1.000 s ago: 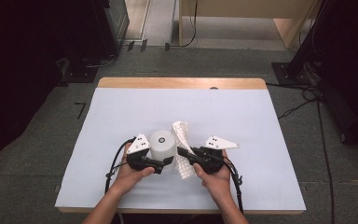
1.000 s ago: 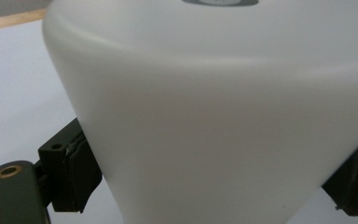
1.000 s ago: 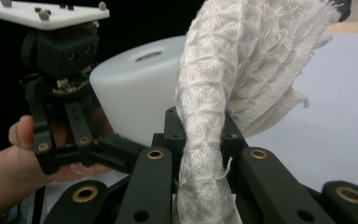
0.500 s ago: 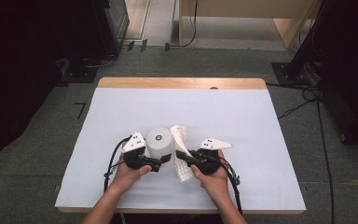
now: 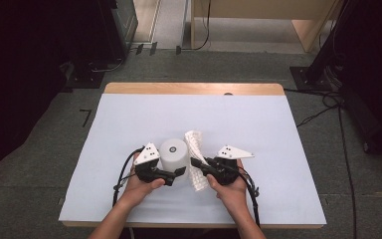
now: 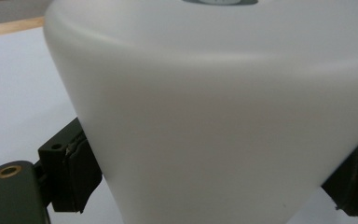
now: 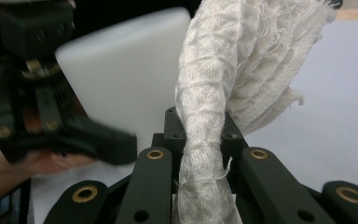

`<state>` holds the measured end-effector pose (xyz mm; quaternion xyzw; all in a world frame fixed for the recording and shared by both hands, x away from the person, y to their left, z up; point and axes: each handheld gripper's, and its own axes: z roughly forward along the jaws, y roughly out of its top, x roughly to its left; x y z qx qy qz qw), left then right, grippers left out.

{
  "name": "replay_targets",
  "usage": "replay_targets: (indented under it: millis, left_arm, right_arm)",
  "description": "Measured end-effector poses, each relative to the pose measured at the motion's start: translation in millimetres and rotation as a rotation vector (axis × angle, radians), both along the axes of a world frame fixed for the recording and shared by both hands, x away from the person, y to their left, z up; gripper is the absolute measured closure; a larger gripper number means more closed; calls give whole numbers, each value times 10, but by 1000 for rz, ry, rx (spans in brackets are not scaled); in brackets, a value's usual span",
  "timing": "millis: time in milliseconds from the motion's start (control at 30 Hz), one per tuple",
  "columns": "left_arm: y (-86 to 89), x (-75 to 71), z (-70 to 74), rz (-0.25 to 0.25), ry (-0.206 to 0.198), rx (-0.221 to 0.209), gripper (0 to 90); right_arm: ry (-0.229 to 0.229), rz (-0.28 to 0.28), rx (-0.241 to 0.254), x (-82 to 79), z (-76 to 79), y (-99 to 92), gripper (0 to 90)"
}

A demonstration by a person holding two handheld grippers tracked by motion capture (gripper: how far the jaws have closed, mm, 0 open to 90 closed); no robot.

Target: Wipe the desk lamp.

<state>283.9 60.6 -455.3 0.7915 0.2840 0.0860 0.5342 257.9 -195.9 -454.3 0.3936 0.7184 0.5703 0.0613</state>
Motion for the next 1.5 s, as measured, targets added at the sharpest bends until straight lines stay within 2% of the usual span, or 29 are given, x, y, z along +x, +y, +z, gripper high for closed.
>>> replay_targets:
  millis: [200,300,400,500,667,767,933,1033,1100,1200,1267,1400,1500]
  left_arm:
    - [35,14,22,24,-2,-27,86]
    - [27,19,5,17,3,-19,86]
    - [2,23,-17,5,9,-2,85]
    - [-61,18,-70,-4,21,40,85]
    - [-132,-4,-130,-13,23,78,85]
    - [-109,-13,-81,-18,11,48,86]
    - [-21,-22,22,16,-25,-10,86]
    - [39,5,41,38,-13,-49,85]
    - [43,24,24,35,-5,-38,86]
    - [-29,21,-41,8,10,18,85]
    - [-75,10,-67,2,16,40,85]
    - [-122,-18,-65,-31,11,53,85]
    - [-128,-46,-30,-54,-4,40,85]
  right_arm:
    - [23,29,-22,5,-61,25,796]
    - [28,26,-29,9,-70,35,796]
    - [18,17,-23,-3,-30,26,796]
    - [2,10,-4,-16,21,-5,796]
    - [-40,-8,23,-52,130,-57,797]
    - [-43,-13,31,-42,127,-80,797]
    - [4,-7,-5,-17,-34,-26,797]
    - [9,5,-18,-22,-75,19,796]
    - [5,10,-14,-36,-42,34,796]
    - [-16,13,-8,-55,14,38,796]
    - [-28,2,-5,-63,51,21,796]
    - [-33,-22,24,-41,65,-68,796]
    - [-34,-39,8,-19,-1,-92,797]
